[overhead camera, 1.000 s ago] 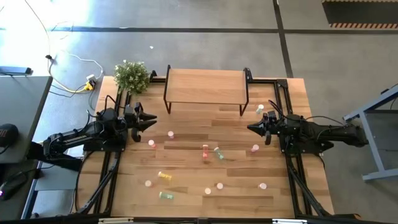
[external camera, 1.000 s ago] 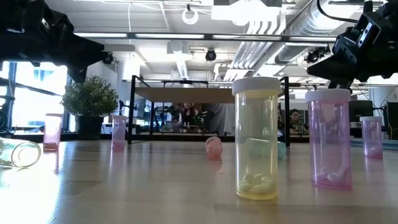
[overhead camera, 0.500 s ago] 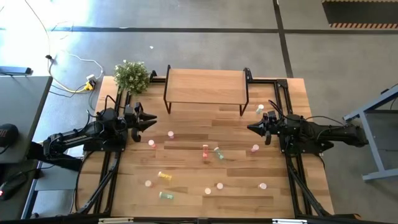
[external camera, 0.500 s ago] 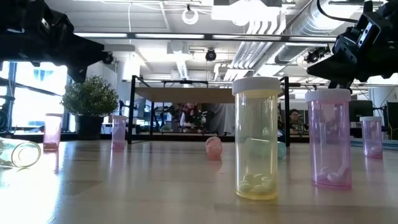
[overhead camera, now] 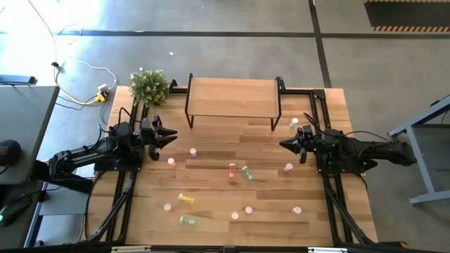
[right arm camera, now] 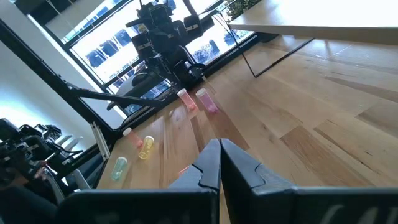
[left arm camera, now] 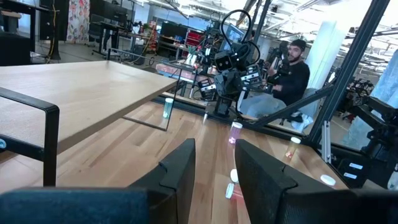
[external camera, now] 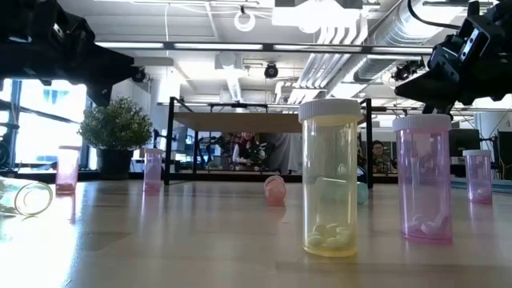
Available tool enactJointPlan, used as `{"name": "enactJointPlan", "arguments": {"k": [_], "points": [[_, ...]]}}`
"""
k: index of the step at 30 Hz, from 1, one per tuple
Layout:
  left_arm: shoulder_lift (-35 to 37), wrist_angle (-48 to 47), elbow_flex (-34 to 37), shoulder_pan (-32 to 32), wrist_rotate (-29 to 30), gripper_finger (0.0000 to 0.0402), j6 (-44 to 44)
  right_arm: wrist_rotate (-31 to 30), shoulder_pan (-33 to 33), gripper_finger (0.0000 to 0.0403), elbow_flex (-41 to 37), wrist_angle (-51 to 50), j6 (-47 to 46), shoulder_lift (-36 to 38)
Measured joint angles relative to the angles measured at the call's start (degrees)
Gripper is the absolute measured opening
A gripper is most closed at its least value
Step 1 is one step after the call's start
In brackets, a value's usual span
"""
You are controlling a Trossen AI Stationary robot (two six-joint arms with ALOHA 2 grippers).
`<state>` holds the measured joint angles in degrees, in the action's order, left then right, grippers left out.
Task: Pick and place medicine bottles onto shelf by color
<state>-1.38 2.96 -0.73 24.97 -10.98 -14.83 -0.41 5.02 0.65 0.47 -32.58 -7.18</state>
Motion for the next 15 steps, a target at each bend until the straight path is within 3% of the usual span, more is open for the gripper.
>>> {"name": "enactJointPlan", "arguments": {"k": [15], "points": [[0.0,0.7,0.0,0.0,0.0,0.0104,-0.1,0.0,0.0,0.0,0.0,0.0,0.0,0.0]]}}
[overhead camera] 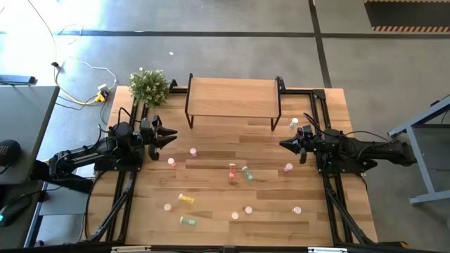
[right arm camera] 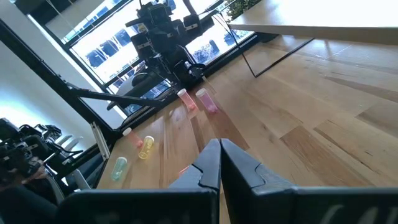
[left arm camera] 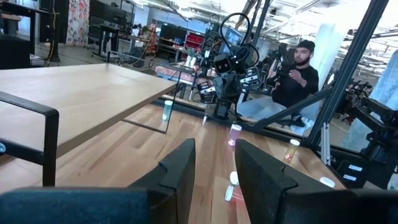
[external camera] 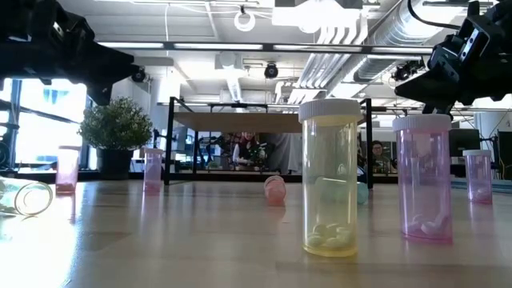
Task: Pick and place medicine bottles onto shelf by color
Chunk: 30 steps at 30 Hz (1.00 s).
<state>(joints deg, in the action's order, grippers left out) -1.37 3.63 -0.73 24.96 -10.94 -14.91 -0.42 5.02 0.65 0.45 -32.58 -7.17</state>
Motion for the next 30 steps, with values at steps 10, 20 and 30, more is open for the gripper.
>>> {"name": "enactJointPlan", "arguments": {"k": [10,20,30], "points": [[0.0,0.3,0.0,0.0,1.5,0.0106,-3.1,0.0,0.0,0.0,0.0,0.0,0.0,0.0],[0.0,-2.0,0.0,0.0,5.8,0.018,-7.4,0.0,0.0,0.0,0.0,0.0,0.0,0.0],[-0.6,6.1,-3.3,0.0,6.2,0.0207,-11.0,0.0,0.0,0.0,0.0,0.0,0.0,0.0]]}}
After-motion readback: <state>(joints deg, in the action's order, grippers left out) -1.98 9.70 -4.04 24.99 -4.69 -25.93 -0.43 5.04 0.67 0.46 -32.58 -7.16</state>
